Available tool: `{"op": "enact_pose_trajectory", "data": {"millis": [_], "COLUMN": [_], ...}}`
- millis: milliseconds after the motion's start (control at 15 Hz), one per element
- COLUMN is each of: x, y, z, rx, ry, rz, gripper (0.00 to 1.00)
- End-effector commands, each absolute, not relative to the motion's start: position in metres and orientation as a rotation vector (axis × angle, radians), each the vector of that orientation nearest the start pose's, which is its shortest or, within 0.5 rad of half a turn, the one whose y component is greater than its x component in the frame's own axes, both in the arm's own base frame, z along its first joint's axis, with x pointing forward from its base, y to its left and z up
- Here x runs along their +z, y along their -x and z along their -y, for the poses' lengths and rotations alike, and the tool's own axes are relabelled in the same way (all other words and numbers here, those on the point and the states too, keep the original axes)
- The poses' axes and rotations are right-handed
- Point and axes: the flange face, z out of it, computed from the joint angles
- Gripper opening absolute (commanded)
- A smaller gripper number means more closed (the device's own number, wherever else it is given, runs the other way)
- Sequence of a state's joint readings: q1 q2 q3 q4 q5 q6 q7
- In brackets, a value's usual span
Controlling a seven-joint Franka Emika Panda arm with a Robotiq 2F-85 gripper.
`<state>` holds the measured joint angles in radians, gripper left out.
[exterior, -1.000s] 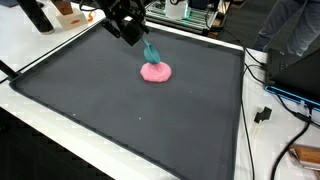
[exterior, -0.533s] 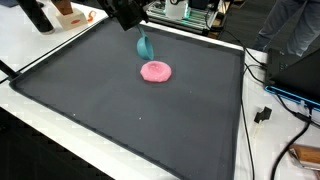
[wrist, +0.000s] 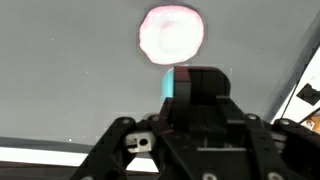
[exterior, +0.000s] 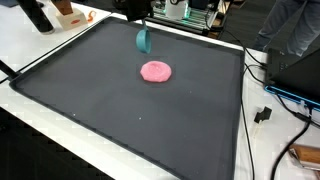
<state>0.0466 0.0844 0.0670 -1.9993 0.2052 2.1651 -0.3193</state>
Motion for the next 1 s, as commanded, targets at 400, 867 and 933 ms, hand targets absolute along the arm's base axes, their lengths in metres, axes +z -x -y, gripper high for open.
{"op": "enact_pose_trajectory", "data": {"millis": [400,867,933], "x": [0.431,0.433,0.430], "y": [-0.542,-0.527,-0.542], "z": [-0.106,-0.115,-0.115], "rx": [-0.095,-0.073,-0.094], "ry": [3.076,3.104,3.076], "rz": [0.399,0.334,0.353], "gripper": [0.25,0.25,0.50]}}
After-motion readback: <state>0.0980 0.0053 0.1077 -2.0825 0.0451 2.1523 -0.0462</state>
